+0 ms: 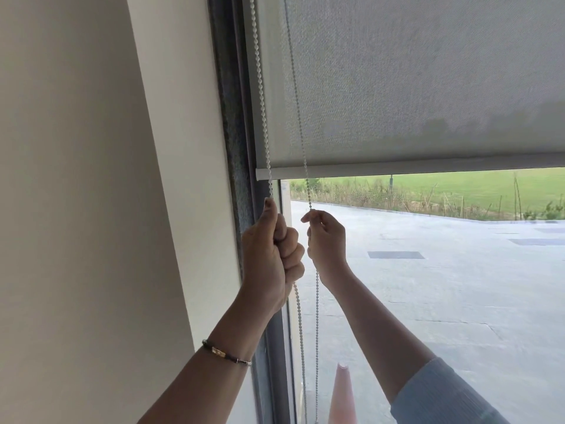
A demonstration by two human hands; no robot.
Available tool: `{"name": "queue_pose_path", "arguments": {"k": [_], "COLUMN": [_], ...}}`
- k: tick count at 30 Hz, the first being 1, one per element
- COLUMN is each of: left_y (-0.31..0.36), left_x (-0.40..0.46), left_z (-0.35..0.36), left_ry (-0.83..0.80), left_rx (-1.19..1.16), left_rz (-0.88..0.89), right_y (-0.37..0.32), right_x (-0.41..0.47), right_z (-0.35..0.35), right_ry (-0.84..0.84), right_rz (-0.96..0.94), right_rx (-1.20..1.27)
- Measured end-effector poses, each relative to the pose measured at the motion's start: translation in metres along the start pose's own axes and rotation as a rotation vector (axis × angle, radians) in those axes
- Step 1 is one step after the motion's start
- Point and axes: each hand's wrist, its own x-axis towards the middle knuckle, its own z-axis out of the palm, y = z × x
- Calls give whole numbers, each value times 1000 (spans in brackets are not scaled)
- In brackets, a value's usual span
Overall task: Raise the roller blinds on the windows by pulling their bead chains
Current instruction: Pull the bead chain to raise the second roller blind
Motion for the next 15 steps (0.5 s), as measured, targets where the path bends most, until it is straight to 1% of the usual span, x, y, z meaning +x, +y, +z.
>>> {"name": "queue_pose_path", "arguments": {"k": [7,15], "left_y": [-8,-5], "left_x": [-4,1], "left_z": [-7,-2], "left_ry": [16,-9], "left_rx": [23,14], "left_rz": [-15,-27], "right_y": [-7,7], "right_x": [3,-9], "right_z": [0,-1], "right_ry": [-7,-27], "right_rz": [-46,-127], "right_rx": [-8,-120]}}
